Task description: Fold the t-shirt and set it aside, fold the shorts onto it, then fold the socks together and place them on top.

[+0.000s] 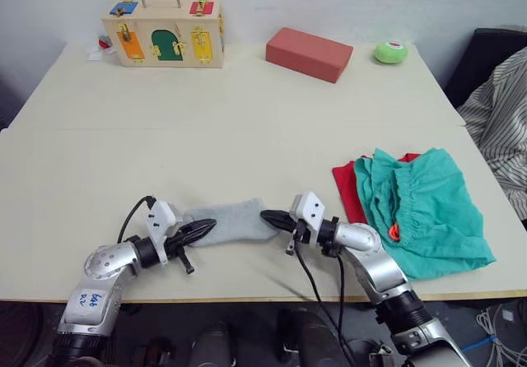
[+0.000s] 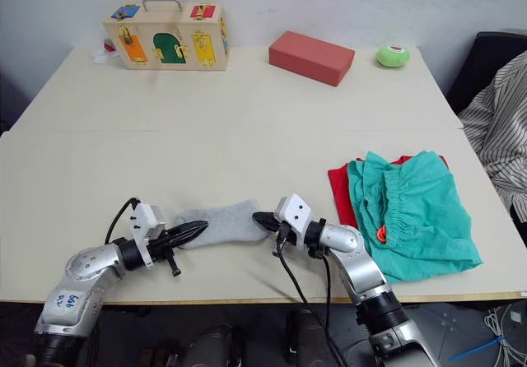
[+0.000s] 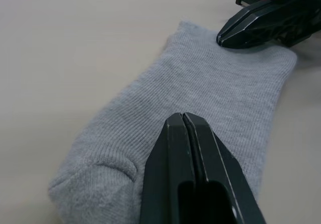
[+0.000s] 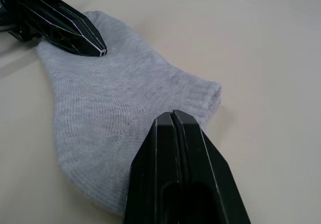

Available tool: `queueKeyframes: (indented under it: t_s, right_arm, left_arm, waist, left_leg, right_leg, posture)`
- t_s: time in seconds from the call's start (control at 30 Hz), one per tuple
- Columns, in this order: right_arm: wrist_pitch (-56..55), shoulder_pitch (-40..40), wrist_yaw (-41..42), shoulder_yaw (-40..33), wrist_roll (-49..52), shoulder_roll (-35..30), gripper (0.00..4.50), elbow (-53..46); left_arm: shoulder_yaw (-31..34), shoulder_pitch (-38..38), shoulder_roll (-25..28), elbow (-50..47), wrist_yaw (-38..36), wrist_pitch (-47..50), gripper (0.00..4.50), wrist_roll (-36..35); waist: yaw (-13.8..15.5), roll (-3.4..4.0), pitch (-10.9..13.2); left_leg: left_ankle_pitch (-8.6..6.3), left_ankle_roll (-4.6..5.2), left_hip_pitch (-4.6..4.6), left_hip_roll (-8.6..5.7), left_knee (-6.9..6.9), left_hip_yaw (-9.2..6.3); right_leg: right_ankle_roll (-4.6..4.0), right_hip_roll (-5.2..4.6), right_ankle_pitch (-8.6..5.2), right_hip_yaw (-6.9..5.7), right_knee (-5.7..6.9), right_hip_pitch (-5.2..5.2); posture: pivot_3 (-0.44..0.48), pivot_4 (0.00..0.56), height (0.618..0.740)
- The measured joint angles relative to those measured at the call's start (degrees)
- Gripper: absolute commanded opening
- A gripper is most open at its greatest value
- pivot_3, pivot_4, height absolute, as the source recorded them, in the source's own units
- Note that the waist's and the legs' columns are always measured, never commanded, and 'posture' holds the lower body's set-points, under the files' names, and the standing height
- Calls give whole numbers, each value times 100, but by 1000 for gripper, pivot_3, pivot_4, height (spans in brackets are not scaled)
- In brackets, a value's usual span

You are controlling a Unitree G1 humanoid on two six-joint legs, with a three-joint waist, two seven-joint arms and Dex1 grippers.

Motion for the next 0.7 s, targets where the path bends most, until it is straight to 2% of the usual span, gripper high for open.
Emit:
queueKeyframes:
  t_s: [0.1, 0.23, 0.27, 0.37, 0.5, 0.6, 0.7]
  right_arm:
    - [-76, 83, 223, -94, 116, -196, 0, -11]
    - [96, -73, 592, -206, 337, -345, 0, -135]
    - [159, -225, 656, -190, 341, -334, 0, -150]
    - [357, -833, 780, 12, 316, -138, 0, -188]
    - [416, -1159, 861, 443, 57, 121, 0, 16]
    - [287, -1310, 853, 735, -347, 179, 0, 484]
    - [153, -1384, 875, 863, -547, 203, 0, 757]
  left_arm:
    - [181, 135, -68, -5, -17, -76, 17, -142]
    - [694, 334, -32, -386, -161, 359, 17, -953]
    - [800, 407, 88, -529, -211, 594, 191, -1177]
    - [1383, 612, 661, -768, -195, 1583, 899, -1899]
    - [1869, 736, 1486, -698, -45, 2918, 2171, -2333]
    - [1994, 480, 2006, -646, 330, 4496, 3136, -2922]
    - [1987, 2, 2205, -444, 550, 5582, 4092, -3282]
  waist:
    - [-3, -1, 0]
    - [-48, 1, 2]
    - [-64, 1, 2]
    - [-99, 1, 2]
    - [-96, 3, 3]
    - [-35, 0, 4]
    - [-18, 1, 4]
  left_leg:
    - [-7, 12, 2, 1, -1, -2]
    - [-6, 8, 2, 10, -6, -1]
    - [-5, 6, 2, 11, -6, -1]
    - [0, -1, 6, 14, -9, -7]
    - [6, -13, 4, 11, -12, -10]
    - [7, -13, -8, -2, -4, -17]
    - [5, -12, -10, -6, 1, -14]
  right_leg:
    - [0, 0, 0, -1, 2, 1]
    - [-1, 8, 0, 0, 5, -4]
    - [-1, 10, -1, 0, 6, -6]
    - [-7, 12, -4, -3, 12, -7]
    - [-11, 9, -6, -5, 7, -6]
    - [-9, -7, -5, -11, 4, -3]
    - [-5, -10, -3, -8, -1, -4]
  posture:
    - [0, 150, 740]
    - [0, 150, 740]
    - [0, 150, 740]
    - [0, 150, 740]
    - [0, 150, 740]
    - [0, 150, 740]
    - [0, 150, 740]
